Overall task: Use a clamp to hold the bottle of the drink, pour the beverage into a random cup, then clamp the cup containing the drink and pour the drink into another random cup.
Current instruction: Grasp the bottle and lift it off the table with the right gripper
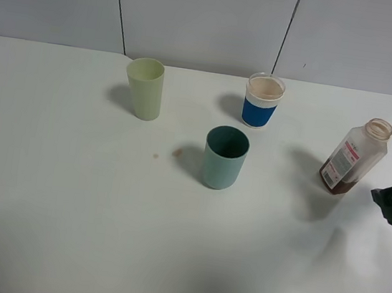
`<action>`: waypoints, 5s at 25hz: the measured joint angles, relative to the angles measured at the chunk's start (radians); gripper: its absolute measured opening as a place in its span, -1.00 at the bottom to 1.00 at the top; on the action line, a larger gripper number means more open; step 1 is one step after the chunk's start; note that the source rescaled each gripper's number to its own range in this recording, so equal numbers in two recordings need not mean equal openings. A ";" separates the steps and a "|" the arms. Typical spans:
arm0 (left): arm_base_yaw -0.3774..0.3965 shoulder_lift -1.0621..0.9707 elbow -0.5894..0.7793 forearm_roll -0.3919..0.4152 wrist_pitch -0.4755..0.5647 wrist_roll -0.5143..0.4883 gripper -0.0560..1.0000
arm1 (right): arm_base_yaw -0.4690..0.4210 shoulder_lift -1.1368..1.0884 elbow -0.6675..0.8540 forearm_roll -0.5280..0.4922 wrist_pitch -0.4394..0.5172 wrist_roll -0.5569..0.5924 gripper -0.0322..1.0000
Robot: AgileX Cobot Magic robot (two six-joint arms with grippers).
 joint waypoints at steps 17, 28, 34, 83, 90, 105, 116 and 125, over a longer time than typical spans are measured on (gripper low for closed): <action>0.000 0.000 0.000 0.000 0.000 0.000 0.80 | -0.046 0.188 -0.005 -0.024 -0.255 -0.005 0.91; 0.000 0.000 0.000 0.000 0.000 0.000 0.80 | -0.046 0.290 -0.018 -0.009 -0.369 -0.004 0.91; 0.000 0.000 0.000 0.000 0.000 0.000 0.80 | -0.046 0.347 -0.019 0.077 -0.483 -0.008 0.91; 0.000 0.000 0.000 0.000 0.000 0.000 0.80 | 0.059 0.513 -0.058 0.114 -0.714 0.176 0.91; 0.000 0.000 0.000 0.000 0.000 0.000 0.80 | 0.059 0.692 -0.058 0.141 -0.935 0.176 0.88; 0.000 0.000 0.000 0.000 0.000 0.000 0.80 | 0.099 0.808 -0.183 0.194 -0.969 0.176 0.82; 0.000 0.000 0.000 0.000 0.000 0.000 0.80 | 0.172 0.813 -0.222 0.227 -0.972 0.179 -0.91; 0.000 0.000 0.000 0.000 0.000 0.000 0.80 | 0.193 0.813 -0.222 0.260 -0.973 0.193 -0.91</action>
